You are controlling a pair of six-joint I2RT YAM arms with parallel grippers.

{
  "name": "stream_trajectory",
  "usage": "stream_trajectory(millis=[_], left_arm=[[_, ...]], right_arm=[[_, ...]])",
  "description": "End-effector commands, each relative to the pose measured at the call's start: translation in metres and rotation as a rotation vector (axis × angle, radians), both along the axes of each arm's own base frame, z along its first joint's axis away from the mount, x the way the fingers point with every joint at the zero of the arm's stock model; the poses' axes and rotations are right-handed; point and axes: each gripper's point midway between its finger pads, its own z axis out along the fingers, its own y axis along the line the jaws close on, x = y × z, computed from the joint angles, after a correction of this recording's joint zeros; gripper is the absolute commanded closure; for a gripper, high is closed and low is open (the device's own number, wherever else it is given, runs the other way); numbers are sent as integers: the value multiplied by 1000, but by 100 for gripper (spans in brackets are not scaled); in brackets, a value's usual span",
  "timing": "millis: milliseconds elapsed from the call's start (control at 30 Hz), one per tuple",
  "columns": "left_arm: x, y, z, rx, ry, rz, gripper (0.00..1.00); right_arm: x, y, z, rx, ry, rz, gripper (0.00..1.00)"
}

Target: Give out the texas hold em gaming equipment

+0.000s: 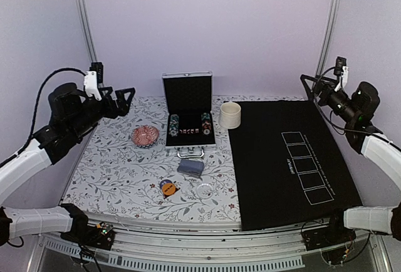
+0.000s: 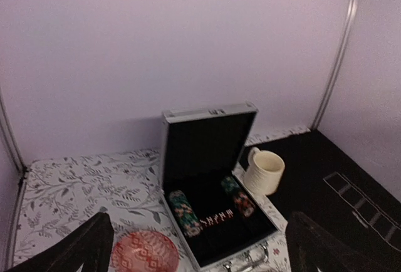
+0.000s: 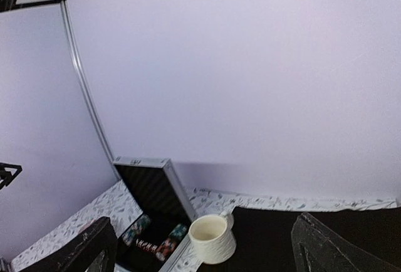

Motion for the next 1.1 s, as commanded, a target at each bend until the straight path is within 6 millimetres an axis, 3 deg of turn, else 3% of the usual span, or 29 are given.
stream_trajectory(millis=[0,100,133,333,400,567,800,933,1067], left_arm=[[-50,-54,-81,128,371,-223,2],[-70,-73,-105,170,500,-268,2],[-74,-74,-115,179,541,-264,2],[-80,-60,-181,199,753,-137,2],[-81,-60,-191,194,779,-125,2],[-82,-63,-202,200,810,-131,2],[-83,-66,-195,186,788,-153,2],[-82,-65,-192,178,770,-155,2],[-82,-64,-191,187,761,-155,2]], right_arm=[[-6,68,-60,-160,345,48,1],[-18,112,-105,-337,535,32,1],[-27,130,-133,-410,633,57,1],[-92,222,-225,-702,884,205,1],[-110,245,-254,-775,950,256,1],[-141,302,-300,-917,1023,394,1],[-147,333,-337,-1005,1071,433,1],[-152,334,-354,-1049,1107,431,1],[-160,329,-369,-1088,1139,410,9]])
